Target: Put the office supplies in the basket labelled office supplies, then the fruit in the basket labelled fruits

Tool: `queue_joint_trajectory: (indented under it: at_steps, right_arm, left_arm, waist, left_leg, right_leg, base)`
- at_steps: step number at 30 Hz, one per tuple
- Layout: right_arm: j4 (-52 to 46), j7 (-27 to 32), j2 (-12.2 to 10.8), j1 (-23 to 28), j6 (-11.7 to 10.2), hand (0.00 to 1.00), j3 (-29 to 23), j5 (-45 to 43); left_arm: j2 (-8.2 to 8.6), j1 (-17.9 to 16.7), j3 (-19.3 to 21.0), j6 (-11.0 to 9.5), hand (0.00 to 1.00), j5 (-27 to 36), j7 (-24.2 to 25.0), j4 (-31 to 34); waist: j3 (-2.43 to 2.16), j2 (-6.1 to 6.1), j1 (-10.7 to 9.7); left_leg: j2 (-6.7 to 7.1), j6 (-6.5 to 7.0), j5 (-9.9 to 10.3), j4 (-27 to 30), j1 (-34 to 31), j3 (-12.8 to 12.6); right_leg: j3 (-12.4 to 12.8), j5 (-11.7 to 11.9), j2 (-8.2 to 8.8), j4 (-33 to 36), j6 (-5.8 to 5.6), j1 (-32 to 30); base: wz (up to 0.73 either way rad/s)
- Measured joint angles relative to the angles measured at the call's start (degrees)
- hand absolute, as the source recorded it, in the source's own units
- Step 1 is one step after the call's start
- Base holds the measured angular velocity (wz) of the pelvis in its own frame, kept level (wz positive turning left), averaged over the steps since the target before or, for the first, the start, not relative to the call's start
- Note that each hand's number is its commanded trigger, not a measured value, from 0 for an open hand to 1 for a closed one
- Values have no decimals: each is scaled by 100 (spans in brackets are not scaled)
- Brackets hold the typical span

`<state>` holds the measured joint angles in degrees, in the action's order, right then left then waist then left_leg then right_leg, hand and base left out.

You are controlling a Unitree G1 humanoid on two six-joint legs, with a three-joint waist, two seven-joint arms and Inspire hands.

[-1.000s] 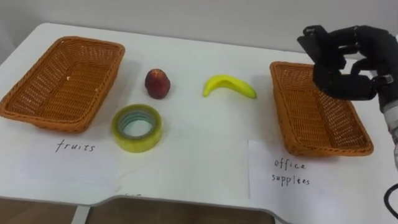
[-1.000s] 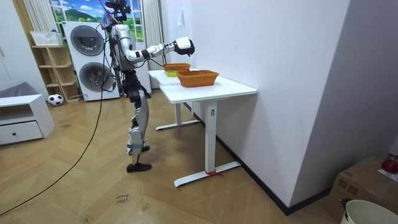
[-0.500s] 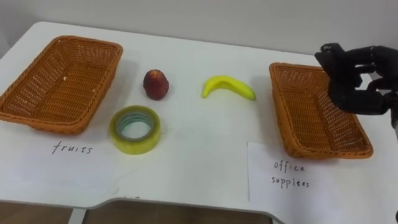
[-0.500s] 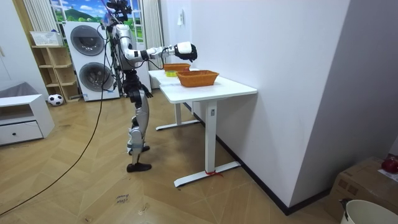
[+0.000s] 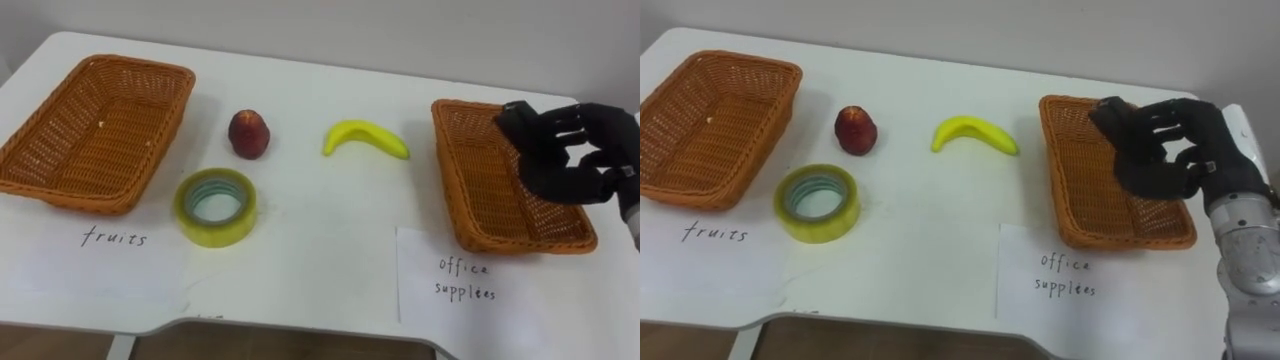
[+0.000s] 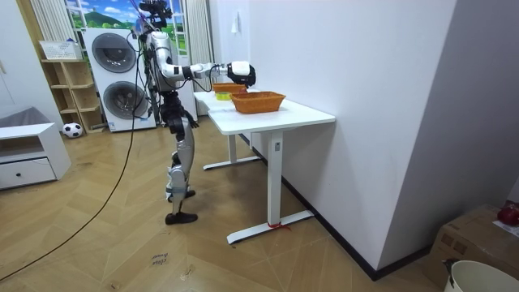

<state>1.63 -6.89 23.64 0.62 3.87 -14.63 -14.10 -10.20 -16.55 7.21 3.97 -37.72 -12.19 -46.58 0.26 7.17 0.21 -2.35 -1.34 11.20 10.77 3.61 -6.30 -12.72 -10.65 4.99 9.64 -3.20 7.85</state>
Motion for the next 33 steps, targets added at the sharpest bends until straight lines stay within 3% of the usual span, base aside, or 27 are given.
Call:
queue_joint_trajectory:
  at_steps: [23,24,25,26,27,28,33]
  right_arm:
    - [11,-208,-8,85,0,100,2,-613]
    - [14,-210,-9,85,0,91,2,-639]
    - [16,-211,-9,85,0,57,2,-651]
    - [16,-212,-10,85,0,50,2,-656]
    - [19,-212,-10,85,0,9,2,-661]
    - [20,-212,-10,85,0,0,2,-662]
    - [21,-233,-12,85,0,0,2,-667]
  left_arm:
    - [6,63,-1,61,0,3,0,2]
    - [6,65,0,61,0,4,1,2]
    - [6,65,-1,61,0,4,5,1]
    - [6,65,-1,61,0,4,9,2]
    - [6,66,-1,61,0,4,16,1]
    - [6,66,-1,61,0,4,19,1]
    - [6,75,-1,61,0,4,44,1]
  waist:
    - [-3,-31,12]
    - [-3,-31,12]
    - [-2,-30,11]
    - [-2,-30,11]
    - [-2,-30,11]
    - [-2,-29,11]
    - [6,-15,11]
  left_leg:
    - [0,0,0,6,8,-3]
    - [0,0,0,6,8,-3]
    - [0,0,0,6,8,-3]
    - [0,0,0,6,8,-3]
    - [0,0,0,6,8,-3]
    - [0,0,0,6,8,-3]
    - [0,0,0,5,8,-3]
  right_leg:
    - [5,0,1,2,0,0]
    - [6,0,1,2,0,0]
    - [6,0,1,2,0,0]
    - [6,0,1,2,0,0]
    - [6,0,0,2,0,0]
    - [6,0,1,2,0,0]
    - [6,0,0,2,0,-1]
  base:
    - [0]
    - [0]
    - [0]
    - [0]
    - [0]
    - [0]
    - [0]
